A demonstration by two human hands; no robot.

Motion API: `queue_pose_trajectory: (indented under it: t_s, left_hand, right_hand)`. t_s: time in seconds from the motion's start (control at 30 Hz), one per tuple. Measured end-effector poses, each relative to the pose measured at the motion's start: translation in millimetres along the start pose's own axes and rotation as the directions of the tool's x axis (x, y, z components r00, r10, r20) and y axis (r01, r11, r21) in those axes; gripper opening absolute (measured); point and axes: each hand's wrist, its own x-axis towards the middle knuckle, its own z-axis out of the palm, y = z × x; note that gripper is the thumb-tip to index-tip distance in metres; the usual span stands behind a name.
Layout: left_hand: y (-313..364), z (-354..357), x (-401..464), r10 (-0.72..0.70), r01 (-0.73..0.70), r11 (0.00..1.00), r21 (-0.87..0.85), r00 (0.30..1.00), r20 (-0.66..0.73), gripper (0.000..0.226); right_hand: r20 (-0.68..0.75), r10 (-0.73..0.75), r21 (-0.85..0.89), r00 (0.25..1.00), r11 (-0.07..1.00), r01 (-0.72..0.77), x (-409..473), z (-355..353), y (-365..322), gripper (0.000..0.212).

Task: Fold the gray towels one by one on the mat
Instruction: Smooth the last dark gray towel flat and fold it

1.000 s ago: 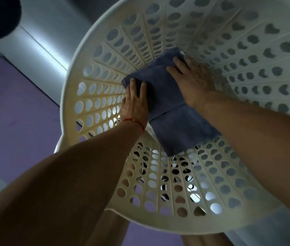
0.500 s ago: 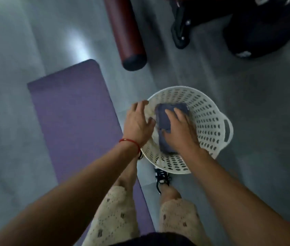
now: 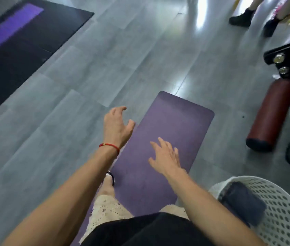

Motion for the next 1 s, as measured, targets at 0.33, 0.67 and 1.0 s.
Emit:
queue_pose_trajectory:
  t_s: [0.33, 0.67, 1.0]
  left_hand:
    - [-199, -99, 209, 0.099, -0.071, 0.990, -0.121, 0.966, 0.240, 0.048]
    - [-211, -139, 356, 0.516, -0.517, 0.845, -0.139, 0.718, 0.468, 0.055]
    - [-190, -126, 385, 0.700, -0.796, 0.580, -0.175, 0.376, 0.607, 0.052]
  right_hand:
    - [-0.023, 0.308, 0.030, 0.951, 0.951, -0.307, 160, 51, -229, 0.059]
    - [-0.032, 0.693, 0.327, 0.720, 0.688, -0.647, 249, 29, -358, 0.078]
    - [0.079, 0.869, 0.631, 0.489, 0.336, -0.699, 299, 33, -399, 0.080]
